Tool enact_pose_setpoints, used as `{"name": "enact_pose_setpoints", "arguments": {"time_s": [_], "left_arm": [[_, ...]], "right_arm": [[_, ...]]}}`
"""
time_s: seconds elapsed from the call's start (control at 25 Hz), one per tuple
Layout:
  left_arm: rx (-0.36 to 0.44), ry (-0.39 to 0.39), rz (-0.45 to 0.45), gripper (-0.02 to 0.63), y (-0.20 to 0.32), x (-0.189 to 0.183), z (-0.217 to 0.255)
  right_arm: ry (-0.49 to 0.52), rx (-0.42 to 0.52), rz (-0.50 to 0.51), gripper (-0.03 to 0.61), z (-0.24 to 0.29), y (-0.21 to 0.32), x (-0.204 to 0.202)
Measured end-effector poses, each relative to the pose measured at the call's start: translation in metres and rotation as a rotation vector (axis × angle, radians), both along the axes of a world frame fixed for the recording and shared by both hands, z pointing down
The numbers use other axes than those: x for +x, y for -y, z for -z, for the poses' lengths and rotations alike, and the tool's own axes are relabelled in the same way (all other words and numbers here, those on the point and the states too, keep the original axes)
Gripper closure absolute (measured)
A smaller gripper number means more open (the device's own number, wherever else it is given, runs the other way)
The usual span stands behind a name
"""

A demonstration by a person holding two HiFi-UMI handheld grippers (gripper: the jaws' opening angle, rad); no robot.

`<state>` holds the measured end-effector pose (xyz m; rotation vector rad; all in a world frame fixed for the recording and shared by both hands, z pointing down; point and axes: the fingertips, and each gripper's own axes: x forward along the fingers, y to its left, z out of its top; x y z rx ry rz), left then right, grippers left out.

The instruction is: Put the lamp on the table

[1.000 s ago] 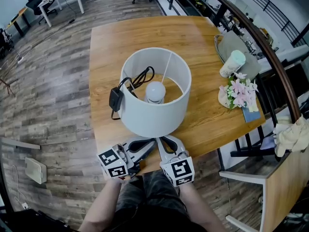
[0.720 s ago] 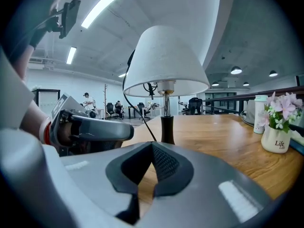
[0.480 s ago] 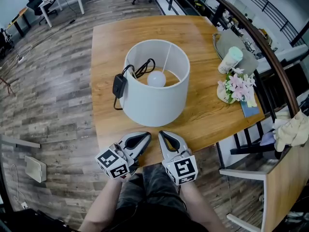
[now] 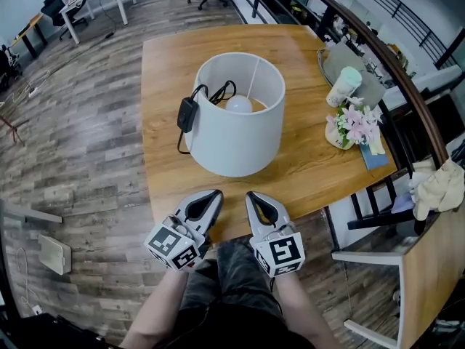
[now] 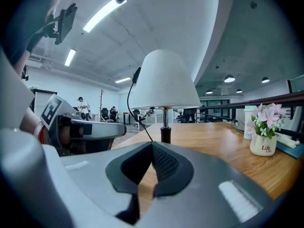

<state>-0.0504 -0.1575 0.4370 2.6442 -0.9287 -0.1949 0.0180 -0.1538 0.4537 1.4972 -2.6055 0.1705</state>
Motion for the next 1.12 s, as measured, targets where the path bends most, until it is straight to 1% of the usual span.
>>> {"name": "enact_pose_setpoints", "arguments": {"time_s": [0.2, 0.4, 0.52, 0.76, 1.12], "left_arm": [[0.052, 0.059, 0.061, 0.617, -0.004, -0.005, 0.01], [0.103, 0.137, 0.129, 0.617, -0.008, -0.015, 0.018], [0.117, 0.168, 0.164, 0.617, -0.013, -0.019, 0.021], [0.12, 0.189, 0.205, 0.617, -0.023, -0.024, 0.022], [0.134, 0.19, 0.252, 0.617, -0.036, -0.027, 0.038]], "right_arm": [[0.008, 0.029, -0.011, 0.571, 0.012, -0.008, 0.0], [0.012, 0.069, -0.006, 0.571, 0.024, -0.016, -0.005], [0.018, 0.094, -0.005, 0.571, 0.032, -0.023, -0.007], [0.037, 0.115, -0.012, 0.572, 0.038, -0.034, -0.01], [0.023, 0.119, 0.038, 0.572, 0.044, -0.05, -0.015]]}}
